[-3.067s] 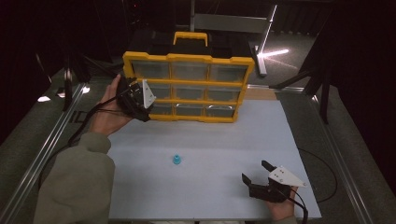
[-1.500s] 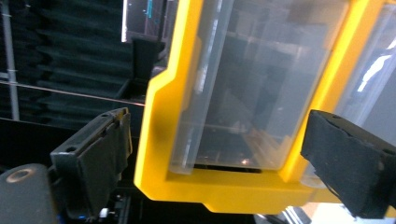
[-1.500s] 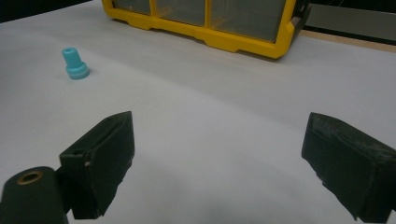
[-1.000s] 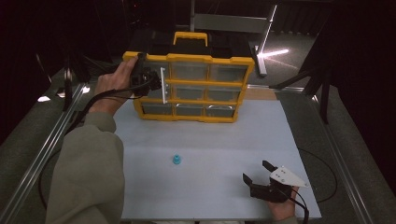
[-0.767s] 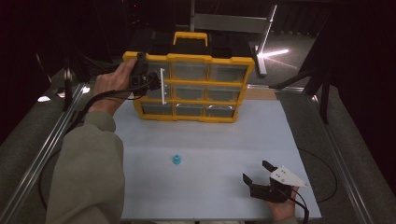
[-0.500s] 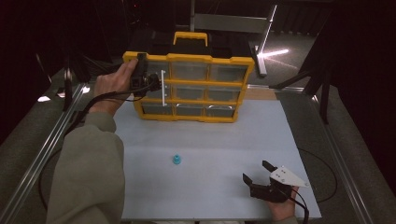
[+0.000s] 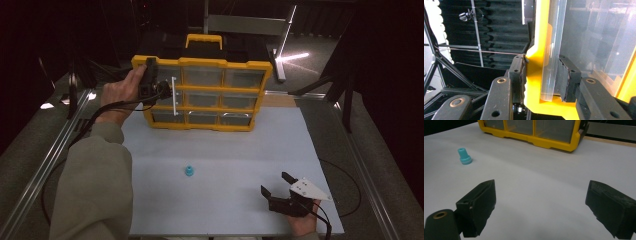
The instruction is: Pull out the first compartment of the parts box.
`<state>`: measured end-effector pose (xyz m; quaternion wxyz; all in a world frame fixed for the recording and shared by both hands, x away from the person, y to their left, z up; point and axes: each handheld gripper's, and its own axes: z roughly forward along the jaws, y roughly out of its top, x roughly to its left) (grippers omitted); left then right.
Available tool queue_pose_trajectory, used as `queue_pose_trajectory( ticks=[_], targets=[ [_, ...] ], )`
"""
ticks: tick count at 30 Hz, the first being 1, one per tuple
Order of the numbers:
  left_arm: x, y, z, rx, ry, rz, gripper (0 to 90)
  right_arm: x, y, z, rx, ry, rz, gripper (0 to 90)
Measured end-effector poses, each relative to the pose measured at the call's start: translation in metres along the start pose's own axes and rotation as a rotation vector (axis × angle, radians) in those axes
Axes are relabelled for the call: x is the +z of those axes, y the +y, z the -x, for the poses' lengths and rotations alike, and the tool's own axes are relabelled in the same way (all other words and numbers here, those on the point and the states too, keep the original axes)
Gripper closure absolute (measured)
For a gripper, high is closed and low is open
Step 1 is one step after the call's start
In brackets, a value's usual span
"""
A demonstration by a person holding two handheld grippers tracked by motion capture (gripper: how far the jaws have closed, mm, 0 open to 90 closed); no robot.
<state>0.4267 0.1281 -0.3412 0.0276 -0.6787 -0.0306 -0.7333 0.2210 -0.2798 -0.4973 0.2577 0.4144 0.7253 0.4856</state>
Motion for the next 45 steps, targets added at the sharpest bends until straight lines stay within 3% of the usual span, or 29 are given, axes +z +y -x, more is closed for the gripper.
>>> queue_pose_trajectory(
  ticks=[12, 23, 45],
  targets=[
    [-0.014, -0.005, -0.001, 0.024, -0.002, 0.022, 67.3, -0.001, 0.000, 0.001, 0.001, -0.006, 0.006, 9.6],
    [-0.020, -0.003, -0.003, 0.040, -0.062, 0.009, 79.1, -0.001, 0.000, 0.000, 0.002, -0.008, 0.006, 9.6],
    [-0.032, -0.007, 0.000, 0.028, -0.050, 0.024, 80.1, -0.001, 0.000, 0.000, 0.001, -0.009, 0.003, 9.6]
  ],
)
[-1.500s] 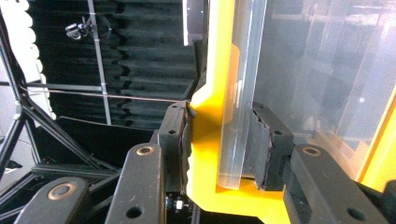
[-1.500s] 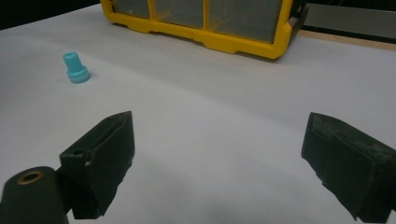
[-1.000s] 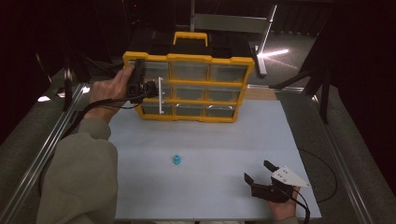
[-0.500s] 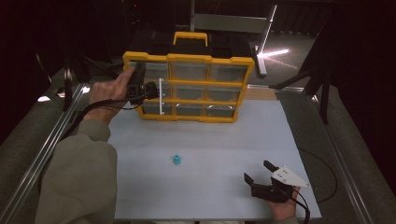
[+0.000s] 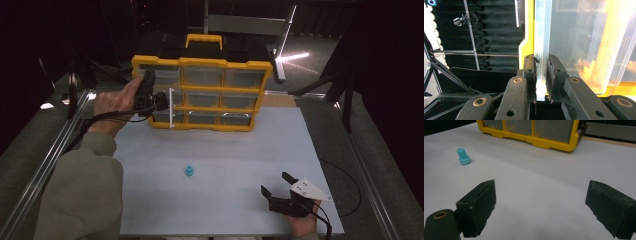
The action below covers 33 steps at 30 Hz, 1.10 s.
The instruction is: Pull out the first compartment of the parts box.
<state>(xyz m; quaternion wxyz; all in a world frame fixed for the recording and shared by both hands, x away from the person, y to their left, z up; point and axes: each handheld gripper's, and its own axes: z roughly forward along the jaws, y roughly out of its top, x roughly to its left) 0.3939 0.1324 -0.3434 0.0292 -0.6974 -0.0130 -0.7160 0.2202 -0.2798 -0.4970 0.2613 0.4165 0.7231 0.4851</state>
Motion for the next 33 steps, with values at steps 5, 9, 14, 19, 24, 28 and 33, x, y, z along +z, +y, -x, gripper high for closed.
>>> queue_pose_trajectory(
  ticks=[5, 9, 14, 19, 24, 28, 33],
  targets=[
    [-0.007, -0.001, 0.000, -0.007, 0.003, 0.008, 80.1, 0.000, 0.000, 0.000, 0.001, 0.001, 0.000, 9.6],
    [-0.012, -0.003, 0.000, -0.011, 0.005, 0.013, 80.0, 0.000, 0.000, 0.000, -0.002, 0.003, -0.003, 9.6],
    [-0.020, -0.005, 0.000, -0.018, 0.009, 0.018, 80.0, 0.001, 0.000, 0.000, -0.002, 0.003, -0.003, 9.6],
    [-0.028, -0.006, 0.001, -0.005, 0.011, 0.021, 80.1, 0.001, 0.000, -0.001, -0.004, 0.004, -0.004, 9.6],
    [-0.036, -0.007, 0.001, 0.001, 0.010, 0.029, 80.1, 0.001, 0.000, -0.001, -0.004, 0.005, -0.004, 9.6],
    [-0.043, -0.009, 0.001, 0.000, 0.008, 0.031, 80.1, 0.001, 0.000, -0.001, -0.004, 0.004, -0.003, 9.6],
    [-0.049, -0.009, 0.001, 0.004, 0.008, 0.033, 80.1, 0.001, 0.000, -0.001, -0.003, 0.004, -0.004, 9.6]
  ],
)
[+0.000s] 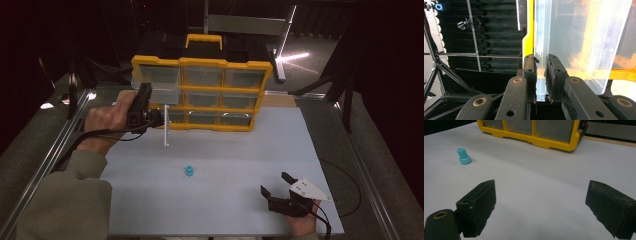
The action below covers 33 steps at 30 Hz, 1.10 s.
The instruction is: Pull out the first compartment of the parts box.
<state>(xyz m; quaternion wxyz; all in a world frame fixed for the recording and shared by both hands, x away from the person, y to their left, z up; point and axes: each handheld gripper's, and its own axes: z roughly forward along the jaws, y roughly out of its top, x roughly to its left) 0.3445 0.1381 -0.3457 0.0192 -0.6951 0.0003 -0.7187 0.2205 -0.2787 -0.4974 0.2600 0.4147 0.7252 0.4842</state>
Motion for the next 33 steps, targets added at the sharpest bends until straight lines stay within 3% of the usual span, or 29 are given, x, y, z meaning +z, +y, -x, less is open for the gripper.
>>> queue_pose_trajectory(
  ticks=[8, 23, 26, 31, 33],
  targets=[
    [-0.011, -0.004, 0.000, -0.001, 0.003, 0.008, 80.1, 0.000, 0.000, 0.000, 0.000, 0.001, 0.001, 9.6],
    [-0.012, -0.004, 0.004, -0.007, 0.016, 0.004, 78.9, 0.000, 0.000, 0.000, 0.001, 0.000, 0.003, 9.6],
    [-0.012, -0.003, 0.007, -0.004, 0.001, 0.000, 70.1, 0.000, 0.000, 0.000, 0.000, 0.000, 0.001, 9.6],
    [-0.013, -0.004, 0.018, -0.009, 0.042, 0.010, 49.8, 0.000, 0.000, 0.000, 0.000, 0.000, 0.002, 9.6],
    [-0.014, -0.005, 0.021, -0.017, 0.036, 0.013, 45.1, 0.000, 0.000, 0.000, 0.000, -0.001, 0.001, 9.6]
  ],
)
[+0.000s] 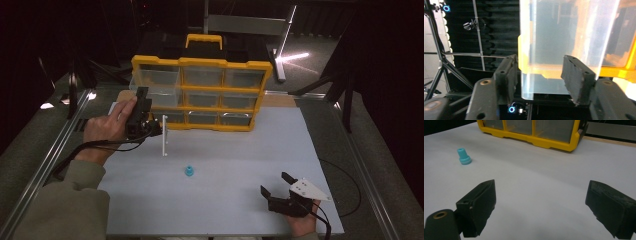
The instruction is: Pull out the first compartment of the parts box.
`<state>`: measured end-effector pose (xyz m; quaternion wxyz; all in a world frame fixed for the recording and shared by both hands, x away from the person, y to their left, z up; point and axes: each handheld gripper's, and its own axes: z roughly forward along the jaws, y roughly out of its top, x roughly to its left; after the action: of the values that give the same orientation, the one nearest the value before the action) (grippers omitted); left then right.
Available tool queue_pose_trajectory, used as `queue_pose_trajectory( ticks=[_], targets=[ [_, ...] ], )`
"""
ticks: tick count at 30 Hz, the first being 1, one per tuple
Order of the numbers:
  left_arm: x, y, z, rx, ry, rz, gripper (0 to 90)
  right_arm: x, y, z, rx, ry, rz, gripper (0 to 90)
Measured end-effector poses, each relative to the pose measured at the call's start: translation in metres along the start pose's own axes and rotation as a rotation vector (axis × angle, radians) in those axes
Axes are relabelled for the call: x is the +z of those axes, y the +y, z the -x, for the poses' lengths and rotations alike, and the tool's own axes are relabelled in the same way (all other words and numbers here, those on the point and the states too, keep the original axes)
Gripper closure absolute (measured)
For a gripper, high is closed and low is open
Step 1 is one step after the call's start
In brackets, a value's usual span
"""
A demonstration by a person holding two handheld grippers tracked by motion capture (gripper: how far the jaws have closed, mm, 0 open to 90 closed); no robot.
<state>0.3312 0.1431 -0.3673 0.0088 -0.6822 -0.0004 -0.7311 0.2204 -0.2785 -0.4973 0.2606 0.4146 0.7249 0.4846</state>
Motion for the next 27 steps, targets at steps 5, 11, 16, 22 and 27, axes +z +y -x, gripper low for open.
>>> queue_pose_trajectory(
  ticks=[5, 11, 16, 22, 27],
  targets=[
    [-0.003, 0.000, 0.011, -0.021, -0.012, 0.022, 31.0, 0.000, 0.000, 0.000, 0.001, -0.001, -0.002, 9.6],
    [-0.003, 0.001, 0.027, -0.067, -0.095, 0.036, 14.1, 0.000, 0.000, 0.000, 0.000, -0.001, -0.002, 9.6],
    [-0.004, 0.000, 0.040, -0.101, -0.178, 0.031, 3.0, 0.000, 0.000, 0.000, 0.002, 0.001, -0.002, 9.6],
    [-0.008, -0.001, 0.057, -0.157, -0.283, 0.043, 0.2, 0.000, 0.000, 0.000, 0.002, 0.001, -0.003, 9.6],
    [-0.012, -0.003, 0.071, -0.253, -0.376, 0.040, 0.1, 0.000, 0.000, -0.001, 0.002, 0.001, -0.002, 9.6]
  ],
)
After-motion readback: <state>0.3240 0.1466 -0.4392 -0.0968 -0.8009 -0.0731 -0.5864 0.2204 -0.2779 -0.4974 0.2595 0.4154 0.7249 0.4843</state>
